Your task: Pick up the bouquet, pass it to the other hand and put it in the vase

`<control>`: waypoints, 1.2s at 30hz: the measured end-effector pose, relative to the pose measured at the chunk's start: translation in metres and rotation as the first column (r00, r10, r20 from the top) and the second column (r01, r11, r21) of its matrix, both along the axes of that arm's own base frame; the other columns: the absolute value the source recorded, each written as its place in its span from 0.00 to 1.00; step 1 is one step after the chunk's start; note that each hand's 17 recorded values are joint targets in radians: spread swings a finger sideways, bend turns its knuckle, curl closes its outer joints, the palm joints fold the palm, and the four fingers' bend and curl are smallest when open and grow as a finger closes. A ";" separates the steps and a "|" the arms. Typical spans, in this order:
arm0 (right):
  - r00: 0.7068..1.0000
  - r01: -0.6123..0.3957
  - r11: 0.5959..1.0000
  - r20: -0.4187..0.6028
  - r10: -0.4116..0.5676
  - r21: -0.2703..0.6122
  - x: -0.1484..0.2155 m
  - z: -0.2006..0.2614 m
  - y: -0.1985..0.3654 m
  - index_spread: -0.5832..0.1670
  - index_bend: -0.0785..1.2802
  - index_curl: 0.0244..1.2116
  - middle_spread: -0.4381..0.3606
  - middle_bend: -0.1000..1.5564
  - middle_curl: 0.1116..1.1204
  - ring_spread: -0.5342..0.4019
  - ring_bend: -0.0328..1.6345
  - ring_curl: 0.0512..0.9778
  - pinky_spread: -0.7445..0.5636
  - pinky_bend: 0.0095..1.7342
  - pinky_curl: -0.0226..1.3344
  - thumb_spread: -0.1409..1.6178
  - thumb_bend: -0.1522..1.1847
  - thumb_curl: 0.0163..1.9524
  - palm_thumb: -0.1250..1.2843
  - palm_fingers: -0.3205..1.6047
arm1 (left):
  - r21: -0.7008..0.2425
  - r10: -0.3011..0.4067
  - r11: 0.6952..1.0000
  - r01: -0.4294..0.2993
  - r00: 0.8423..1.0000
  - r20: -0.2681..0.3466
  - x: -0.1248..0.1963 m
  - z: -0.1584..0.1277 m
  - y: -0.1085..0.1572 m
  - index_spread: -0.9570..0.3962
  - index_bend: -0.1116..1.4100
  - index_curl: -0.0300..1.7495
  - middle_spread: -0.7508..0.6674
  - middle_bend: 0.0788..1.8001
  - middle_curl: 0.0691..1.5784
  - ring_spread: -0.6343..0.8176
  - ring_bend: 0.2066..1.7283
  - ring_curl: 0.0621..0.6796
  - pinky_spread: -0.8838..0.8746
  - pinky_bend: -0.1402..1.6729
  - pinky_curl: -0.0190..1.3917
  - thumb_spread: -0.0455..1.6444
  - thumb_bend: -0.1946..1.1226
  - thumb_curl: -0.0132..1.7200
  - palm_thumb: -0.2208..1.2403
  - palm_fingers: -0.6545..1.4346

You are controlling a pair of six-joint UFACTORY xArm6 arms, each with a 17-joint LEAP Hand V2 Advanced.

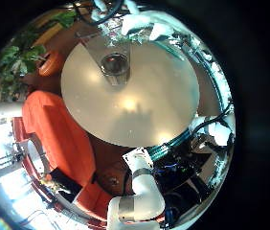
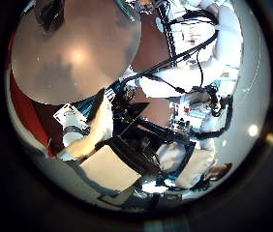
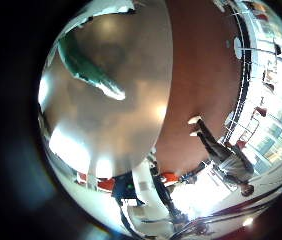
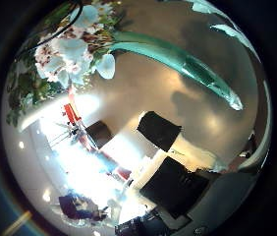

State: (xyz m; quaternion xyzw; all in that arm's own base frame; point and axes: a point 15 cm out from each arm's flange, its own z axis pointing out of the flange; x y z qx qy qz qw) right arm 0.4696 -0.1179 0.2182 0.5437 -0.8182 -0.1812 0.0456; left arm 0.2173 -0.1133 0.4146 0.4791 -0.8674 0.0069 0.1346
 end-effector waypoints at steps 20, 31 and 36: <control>0.995 0.007 1.000 -0.103 -0.006 0.004 0.014 -0.056 0.003 0.46 0.19 0.29 0.46 0.34 0.34 0.40 0.59 0.28 0.63 0.39 0.13 0.67 0.10 0.21 0.52 0.41 | 0.000 0.018 1.000 -0.018 1.000 -0.004 -0.003 0.001 0.010 0.73 0.20 0.24 0.77 0.07 0.18 0.80 0.14 0.22 0.78 0.18 0.19 0.68 0.13 0.22 0.47 0.40; 0.986 -0.010 1.000 -0.168 0.012 0.014 0.014 -0.068 0.012 0.42 0.19 0.27 0.35 0.42 0.39 0.28 0.68 0.32 0.40 0.55 0.13 0.65 0.11 0.23 0.61 0.62 | -0.006 0.023 1.000 -0.023 1.000 0.013 -0.003 0.011 0.008 0.73 0.20 0.24 0.77 0.07 0.18 0.80 0.14 0.22 0.78 0.18 0.19 0.68 0.13 0.22 0.47 0.40; 0.982 -0.057 0.997 -0.184 0.047 -0.051 0.011 -0.068 0.002 0.27 0.32 0.35 0.27 0.51 0.46 0.26 0.70 0.37 0.23 0.61 0.18 0.64 0.11 0.24 0.67 0.84 | -0.004 0.028 1.000 -0.028 1.000 0.014 -0.003 0.012 0.008 0.73 0.20 0.24 0.77 0.07 0.18 0.80 0.14 0.22 0.78 0.18 0.19 0.68 0.13 0.22 0.47 0.40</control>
